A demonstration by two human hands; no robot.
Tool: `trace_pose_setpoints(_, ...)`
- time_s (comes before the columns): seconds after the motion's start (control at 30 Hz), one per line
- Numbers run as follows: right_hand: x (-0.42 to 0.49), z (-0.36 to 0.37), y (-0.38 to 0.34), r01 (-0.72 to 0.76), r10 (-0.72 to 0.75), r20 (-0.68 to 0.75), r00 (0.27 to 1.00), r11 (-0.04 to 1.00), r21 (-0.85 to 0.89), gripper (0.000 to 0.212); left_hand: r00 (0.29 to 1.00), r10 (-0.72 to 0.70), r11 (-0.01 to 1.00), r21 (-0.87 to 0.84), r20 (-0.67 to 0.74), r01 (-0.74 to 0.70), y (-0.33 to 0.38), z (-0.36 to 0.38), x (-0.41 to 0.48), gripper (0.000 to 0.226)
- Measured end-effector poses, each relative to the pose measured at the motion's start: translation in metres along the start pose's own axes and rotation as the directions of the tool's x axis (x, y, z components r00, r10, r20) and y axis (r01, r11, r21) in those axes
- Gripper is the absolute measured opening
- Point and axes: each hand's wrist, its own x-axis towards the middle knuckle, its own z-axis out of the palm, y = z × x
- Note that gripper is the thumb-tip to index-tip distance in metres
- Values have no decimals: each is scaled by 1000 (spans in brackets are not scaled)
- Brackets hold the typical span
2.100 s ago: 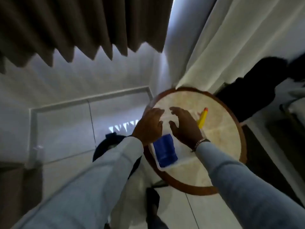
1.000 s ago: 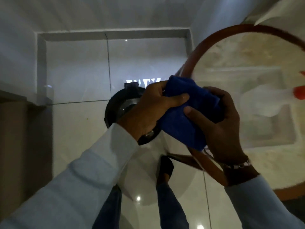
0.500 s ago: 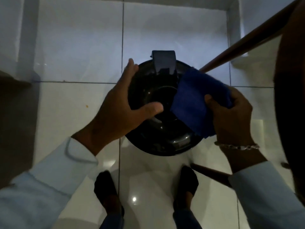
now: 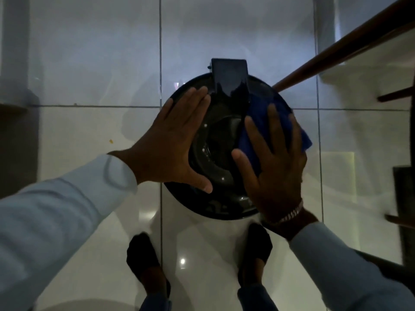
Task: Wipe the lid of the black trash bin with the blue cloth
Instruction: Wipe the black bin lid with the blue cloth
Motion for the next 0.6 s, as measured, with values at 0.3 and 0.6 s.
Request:
trace_pose_setpoints(0.3, 46, 1, -17, -188, 191, -19, 981, 977, 100, 69, 1000, 8, 1000, -1, -7, -8, -1, 1, 2, 145)
trace_pose_setpoints(0.6, 7, 1, 10, -77, 84, -74, 994, 992, 101, 63, 1000, 5, 1000, -25, -16, -6, -3, 3, 2, 145)
